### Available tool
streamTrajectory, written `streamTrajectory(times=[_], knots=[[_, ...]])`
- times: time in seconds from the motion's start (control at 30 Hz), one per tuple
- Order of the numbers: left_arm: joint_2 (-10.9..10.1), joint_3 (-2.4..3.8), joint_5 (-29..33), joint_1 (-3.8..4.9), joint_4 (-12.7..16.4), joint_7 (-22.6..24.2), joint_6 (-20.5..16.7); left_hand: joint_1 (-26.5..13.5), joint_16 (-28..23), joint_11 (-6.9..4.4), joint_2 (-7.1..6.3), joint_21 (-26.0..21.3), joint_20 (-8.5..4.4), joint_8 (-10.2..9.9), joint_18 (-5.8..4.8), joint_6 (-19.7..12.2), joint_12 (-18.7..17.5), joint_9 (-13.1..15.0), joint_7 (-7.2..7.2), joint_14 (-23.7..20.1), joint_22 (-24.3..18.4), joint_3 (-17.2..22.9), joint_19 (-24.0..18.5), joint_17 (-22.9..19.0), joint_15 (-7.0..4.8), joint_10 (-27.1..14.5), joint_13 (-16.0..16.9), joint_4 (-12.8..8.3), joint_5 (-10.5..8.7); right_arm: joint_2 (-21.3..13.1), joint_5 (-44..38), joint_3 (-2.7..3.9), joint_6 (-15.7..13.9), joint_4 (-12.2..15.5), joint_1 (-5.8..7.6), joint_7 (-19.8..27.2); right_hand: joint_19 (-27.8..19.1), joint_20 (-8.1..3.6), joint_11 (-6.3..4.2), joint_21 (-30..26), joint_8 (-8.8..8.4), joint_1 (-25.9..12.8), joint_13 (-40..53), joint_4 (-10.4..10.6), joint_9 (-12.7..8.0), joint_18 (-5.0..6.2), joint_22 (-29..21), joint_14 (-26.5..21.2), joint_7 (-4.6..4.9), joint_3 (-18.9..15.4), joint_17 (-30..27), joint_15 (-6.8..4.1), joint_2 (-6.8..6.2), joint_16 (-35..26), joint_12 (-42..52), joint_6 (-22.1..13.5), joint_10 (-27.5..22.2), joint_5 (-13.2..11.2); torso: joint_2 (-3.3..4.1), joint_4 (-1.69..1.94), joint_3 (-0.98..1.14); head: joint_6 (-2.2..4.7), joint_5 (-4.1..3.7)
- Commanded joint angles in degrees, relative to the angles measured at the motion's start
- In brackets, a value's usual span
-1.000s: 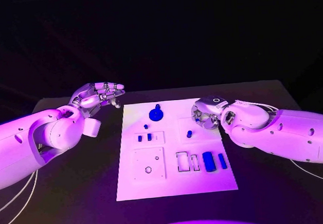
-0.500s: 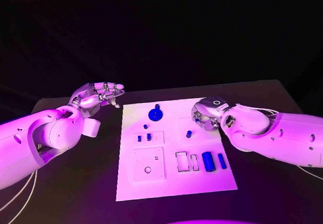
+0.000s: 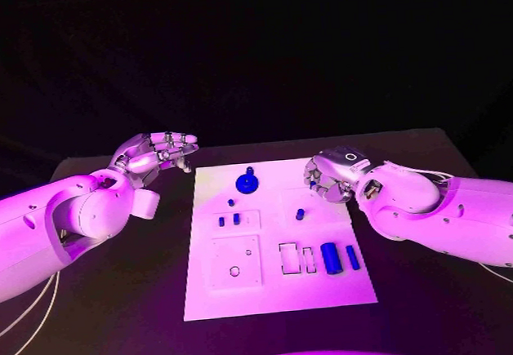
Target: Assemble the parts on the task board
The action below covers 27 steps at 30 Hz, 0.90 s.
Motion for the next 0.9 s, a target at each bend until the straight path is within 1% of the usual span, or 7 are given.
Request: streamTrajectory(times=[0.03, 0.13, 0.27, 0.4, 0.47, 0.63, 0.9], knots=[[0.2, 0.06, -0.2, 0.07, 0.0, 0.6, 0.7, 0.1, -0.4, 0.04, 0.37, -0.3, 0.09, -0.2, 0.87, -0.5, 0.1, -0.1, 0.02, -0.5, -0.1, -0.3, -0.3, -0.1, 0.13, -0.4, -0.1, -0.3, 0.37, -0.8, 2.2, 0.13, -3.0, 1.8, 0.26, 1.6, 0.4, 0.11, -2.78, 0.4, 0.15, -0.5, 1.5, -2.8, 0.0, -0.98, 8.2, 3.6, 0.08, 2.6, 3.4, -0.31, 0.19, -0.1, -0.1, 0.3, 3.4, -0.2, 0.05, -0.01, 0.0, 0.14, 0.12], [0.3, 0.06, -0.2, 0.07, 0.0, 0.5, 0.6, 0.1, -0.4, 0.04, 0.37, -0.3, 0.09, -0.2, 0.87, -0.5, 0.1, -0.1, 0.02, -0.5, -0.1, -0.3, -0.3, -0.1, 0.13, -0.4, -0.1, -0.3, 0.37, -1.6, 3.6, 0.22, -4.1, 4.3, 0.41, 2.6, 0.4, 0.11, -2.78, 0.4, 0.14, -0.5, 1.5, -2.9, 0.0, -0.98, 8.2, 3.6, 0.08, 2.6, 3.4, -0.32, 0.18, -0.1, -0.1, 0.4, 3.4, -0.2, 0.07, -0.05, 0.06, 0.3, 0.33], [0.4, 0.06, -0.2, 0.07, -0.1, 0.5, 0.5, 0.1, -0.4, 0.06, 0.39, -0.4, 0.11, -0.2, 0.87, -0.6, 0.1, -0.1, 0.05, -0.5, -0.1, -0.3, -0.4, -0.1, 0.15, -0.5, -0.1, -0.3, 0.38, -1.7, 5.1, 0.25, -5.4, 7.6, 0.07, 3.9, 0.4, 0.11, -2.78, 0.3, 0.14, -0.5, 1.5, -2.9, 0.0, -0.97, 8.2, 3.6, 0.09, 2.7, 3.4, -0.31, 0.18, 0.0, -0.1, 0.4, 3.4, -0.2, 0.07, -0.11, 0.14, 0.52, 1.39], [0.6, 0.05, -0.2, 0.06, -0.1, 0.5, 0.3, 0.1, -0.4, 0.06, 0.39, -0.4, 0.11, -0.2, 0.87, -0.6, 0.1, -0.1, 0.05, -0.5, -0.1, -0.3, -0.4, -0.1, 0.15, -0.5, -0.1, -0.3, 0.38, -1.1, 5.7, 0.26, -6.3, 10.1, -0.53, 4.9, 0.4, 0.11, -2.78, 0.2, 0.13, -0.6, 1.5, -2.9, 0.0, -0.95, 8.2, 3.6, 0.09, 2.7, 3.4, -0.31, 0.18, -0.1, -0.1, 0.4, 3.4, -0.2, 0.03, -0.01, 0.06, 0.51, 2.16], [0.9, 0.05, -0.2, 0.06, -0.1, 0.5, 0.2, 0.1, -0.4, 0.06, 0.39, -0.4, 0.11, -0.2, 0.87, -0.6, 0.1, -0.1, 0.05, -0.5, -0.1, -0.3, -0.4, -0.1, 0.15, -0.5, -0.1, -0.3, 0.38, -0.2, 6.0, 0.22, -6.5, 11.2, -1.0, 5.3, 0.3, 0.11, -2.77, 0.2, 0.11, -0.6, 1.5, -2.9, 0.0, -0.93, 8.2, 3.6, 0.1, 2.7, 3.4, -0.32, 0.2, -0.1, -0.2, 0.3, 3.4, -0.2, 0.01, -0.02, 0.03, 0.35, 3.03], [1.3, 0.04, -0.2, 0.07, -0.1, 0.6, -0.3, 0.0, -0.4, 0.09, 0.41, -0.4, 0.12, -0.2, 0.87, -0.6, 0.1, -0.1, 0.08, -0.5, -0.1, -0.3, -0.4, -0.1, 0.17, -0.6, -0.1, -0.3, 0.38, 2.4, 6.1, -0.04, -5.9, 11.6, -2.26, 5.9, 0.2, 0.11, -2.75, -0.1, 0.08, -0.6, 1.6, -3.0, 0.0, -0.88, 8.1, 3.6, 0.14, 2.8, 3.3, -0.31, 0.23, -0.1, -0.2, 0.3, 3.4, -0.2, 0.02, 0.08, -0.07, -0.04, 4.23], [2.3, 0.03, -0.2, 0.08, -0.1, 0.8, -1.0, 0.0, -0.4, 0.1, 0.41, -0.4, 0.13, -0.2, 0.87, -0.6, 0.1, -0.1, 0.08, -0.5, -0.1, -0.3, -0.4, -0.1, 0.18, -0.6, -0.1, -0.3, 0.38, 6.2, 5.9, -0.55, -3.4, 9.5, -5.2, 6.4, 0.1, 0.11, -2.71, -0.4, 0.01, -0.7, 1.6, -3.1, 0.1, -0.81, 8.0, 3.6, 0.2, 2.9, 3.1, -0.29, 0.29, -0.2, -0.4, 0.2, 3.4, -0.1, 0.06, 0.21, -0.14, -0.63, 5.8]])
